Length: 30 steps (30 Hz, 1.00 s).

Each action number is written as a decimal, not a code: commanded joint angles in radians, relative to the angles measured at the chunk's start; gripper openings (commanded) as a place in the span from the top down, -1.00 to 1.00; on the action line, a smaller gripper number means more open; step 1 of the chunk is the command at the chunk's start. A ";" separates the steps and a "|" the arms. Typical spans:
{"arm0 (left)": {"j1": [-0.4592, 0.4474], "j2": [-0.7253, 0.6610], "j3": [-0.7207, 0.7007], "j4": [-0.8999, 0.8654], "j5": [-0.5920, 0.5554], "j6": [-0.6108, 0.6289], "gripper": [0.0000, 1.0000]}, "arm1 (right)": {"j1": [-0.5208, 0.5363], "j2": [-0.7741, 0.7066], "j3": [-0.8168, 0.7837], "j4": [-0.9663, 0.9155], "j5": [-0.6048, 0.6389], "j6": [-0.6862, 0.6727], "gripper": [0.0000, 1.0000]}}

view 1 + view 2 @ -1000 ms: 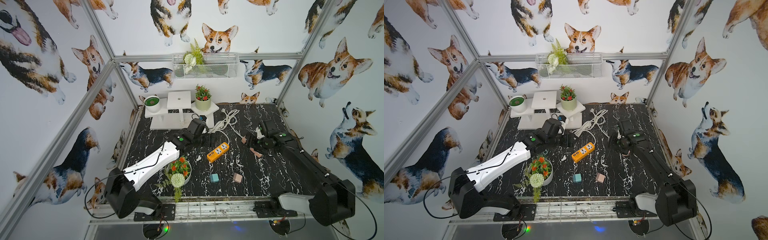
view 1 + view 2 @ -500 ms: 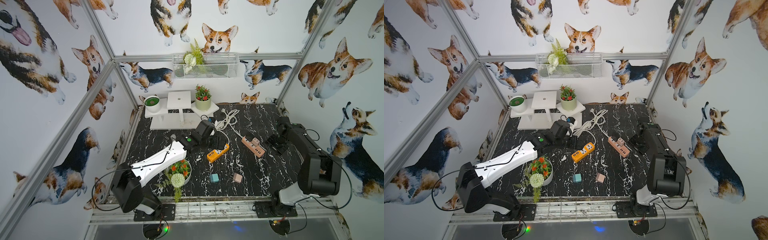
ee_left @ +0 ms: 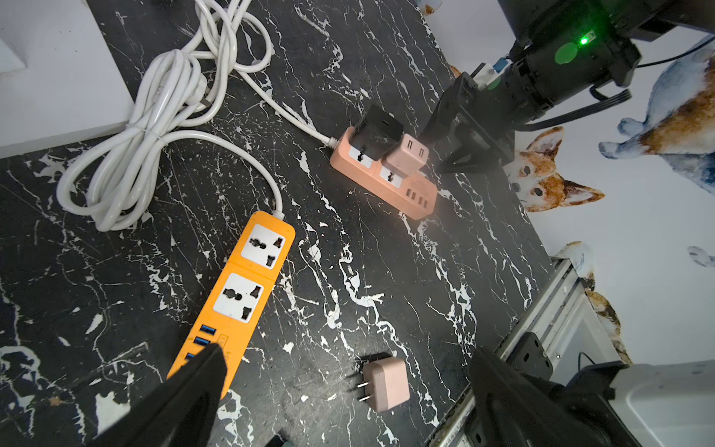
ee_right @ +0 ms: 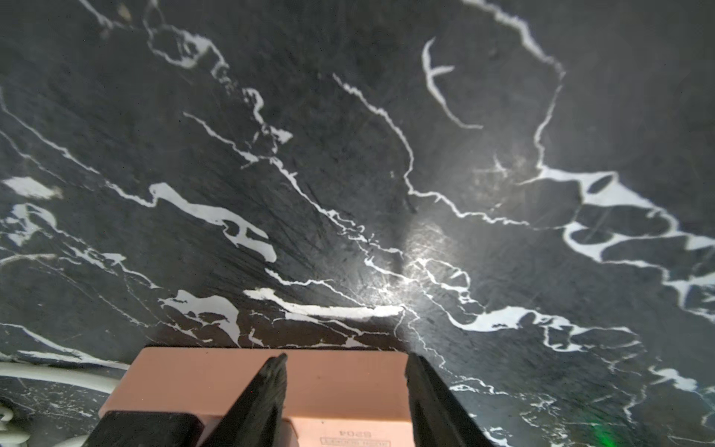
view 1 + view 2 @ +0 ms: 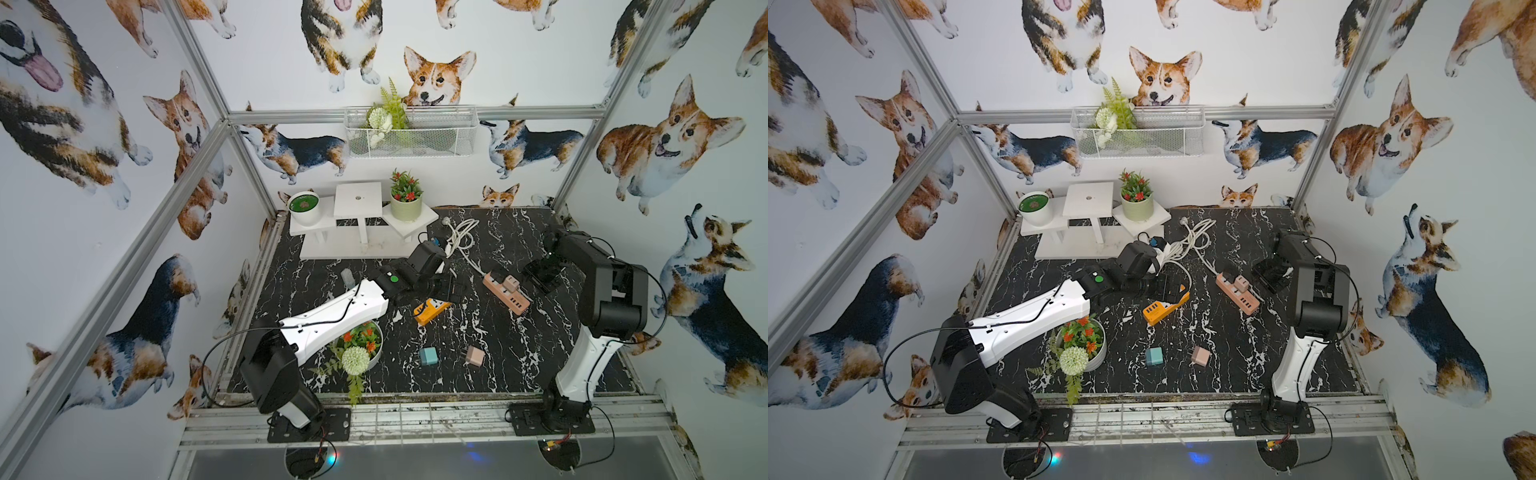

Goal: Pull the plug off the socket
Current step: Move the socket to the center of the board.

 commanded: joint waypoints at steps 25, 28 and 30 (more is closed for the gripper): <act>0.024 0.025 0.010 -0.034 0.015 0.014 -1.00 | 0.254 -0.264 -0.364 0.176 -0.076 0.187 -0.07; 0.023 0.068 0.082 -0.100 0.017 0.012 -1.00 | 0.256 -0.403 -0.396 0.146 0.023 0.130 -0.07; 0.023 0.122 0.124 -0.128 0.026 0.002 -1.00 | 0.256 -0.503 -0.438 0.127 0.075 0.114 -0.07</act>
